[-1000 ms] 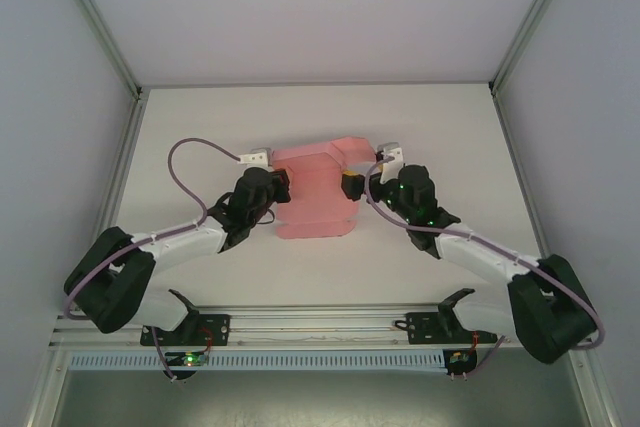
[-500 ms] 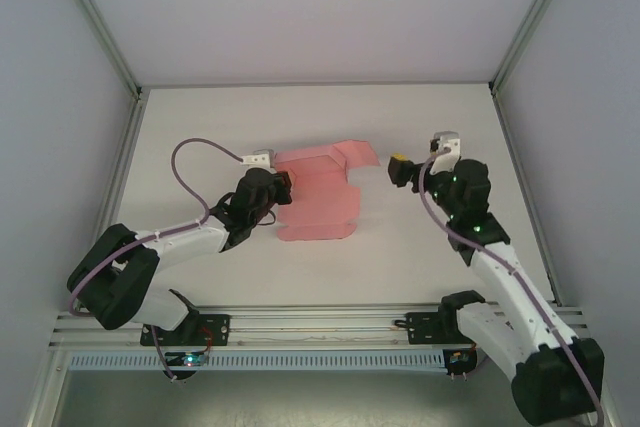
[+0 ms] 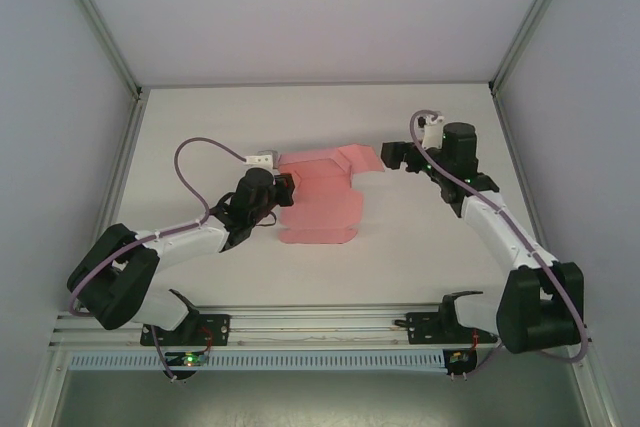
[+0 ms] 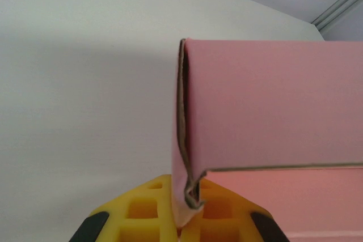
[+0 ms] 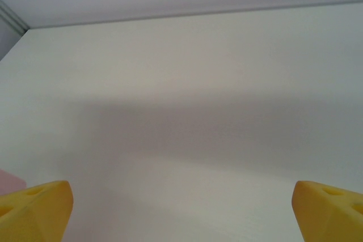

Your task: Assemble paper box

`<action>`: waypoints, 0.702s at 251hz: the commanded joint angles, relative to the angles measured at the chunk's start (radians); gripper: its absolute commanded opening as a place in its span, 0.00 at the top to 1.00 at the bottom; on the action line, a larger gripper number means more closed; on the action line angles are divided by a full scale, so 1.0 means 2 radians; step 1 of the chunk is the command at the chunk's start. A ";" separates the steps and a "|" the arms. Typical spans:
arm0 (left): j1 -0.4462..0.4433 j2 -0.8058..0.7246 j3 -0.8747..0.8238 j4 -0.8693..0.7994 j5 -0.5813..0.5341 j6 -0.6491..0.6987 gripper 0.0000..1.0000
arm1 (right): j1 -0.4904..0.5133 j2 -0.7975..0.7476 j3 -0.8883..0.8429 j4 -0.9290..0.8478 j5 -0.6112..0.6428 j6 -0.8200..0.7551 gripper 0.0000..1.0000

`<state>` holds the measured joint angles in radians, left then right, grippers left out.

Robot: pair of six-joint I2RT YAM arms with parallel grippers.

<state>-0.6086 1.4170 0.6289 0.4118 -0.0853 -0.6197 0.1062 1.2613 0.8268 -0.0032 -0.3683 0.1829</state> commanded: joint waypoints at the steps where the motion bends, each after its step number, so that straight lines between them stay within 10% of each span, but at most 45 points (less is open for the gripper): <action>1: -0.005 -0.001 0.007 0.012 0.002 0.011 1.00 | -0.004 0.013 0.019 0.010 -0.059 -0.006 0.01; 176: -0.005 0.018 0.028 -0.001 -0.006 0.005 1.00 | 0.047 -0.009 -0.047 0.039 -0.131 -0.033 0.06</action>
<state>-0.6086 1.4403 0.6426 0.4091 -0.0818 -0.6109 0.1726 1.2850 0.7597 0.0536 -0.5793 0.1612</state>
